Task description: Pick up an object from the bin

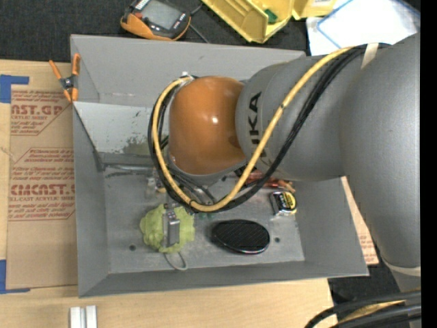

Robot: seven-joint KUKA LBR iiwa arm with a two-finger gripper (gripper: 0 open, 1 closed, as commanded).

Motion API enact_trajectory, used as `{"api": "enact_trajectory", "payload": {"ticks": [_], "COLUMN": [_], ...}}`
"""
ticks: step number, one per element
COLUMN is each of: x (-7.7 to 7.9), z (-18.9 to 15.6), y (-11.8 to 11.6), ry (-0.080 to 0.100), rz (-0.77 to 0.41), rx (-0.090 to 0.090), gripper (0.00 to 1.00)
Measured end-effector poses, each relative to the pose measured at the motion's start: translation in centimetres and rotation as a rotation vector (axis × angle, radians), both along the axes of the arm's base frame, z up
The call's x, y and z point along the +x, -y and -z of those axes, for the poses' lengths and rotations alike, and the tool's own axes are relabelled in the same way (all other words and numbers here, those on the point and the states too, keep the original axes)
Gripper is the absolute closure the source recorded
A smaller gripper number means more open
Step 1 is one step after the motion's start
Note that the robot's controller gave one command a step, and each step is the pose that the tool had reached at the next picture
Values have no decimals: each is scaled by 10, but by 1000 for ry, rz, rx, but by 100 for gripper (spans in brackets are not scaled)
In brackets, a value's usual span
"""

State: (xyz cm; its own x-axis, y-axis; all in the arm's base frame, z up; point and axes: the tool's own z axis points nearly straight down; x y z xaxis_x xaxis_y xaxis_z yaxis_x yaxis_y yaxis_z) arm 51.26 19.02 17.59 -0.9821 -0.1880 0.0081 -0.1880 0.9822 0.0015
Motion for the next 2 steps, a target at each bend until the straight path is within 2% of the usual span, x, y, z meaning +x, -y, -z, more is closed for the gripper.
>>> {"api": "enact_trajectory", "payload": {"ticks": [1, 2], "x": [-12, 12], "z": [29, 1], "y": [8, 14], "ry": [7, 16], "rz": [38, 62], "rx": [4, 6], "gripper": [0, 100]}}
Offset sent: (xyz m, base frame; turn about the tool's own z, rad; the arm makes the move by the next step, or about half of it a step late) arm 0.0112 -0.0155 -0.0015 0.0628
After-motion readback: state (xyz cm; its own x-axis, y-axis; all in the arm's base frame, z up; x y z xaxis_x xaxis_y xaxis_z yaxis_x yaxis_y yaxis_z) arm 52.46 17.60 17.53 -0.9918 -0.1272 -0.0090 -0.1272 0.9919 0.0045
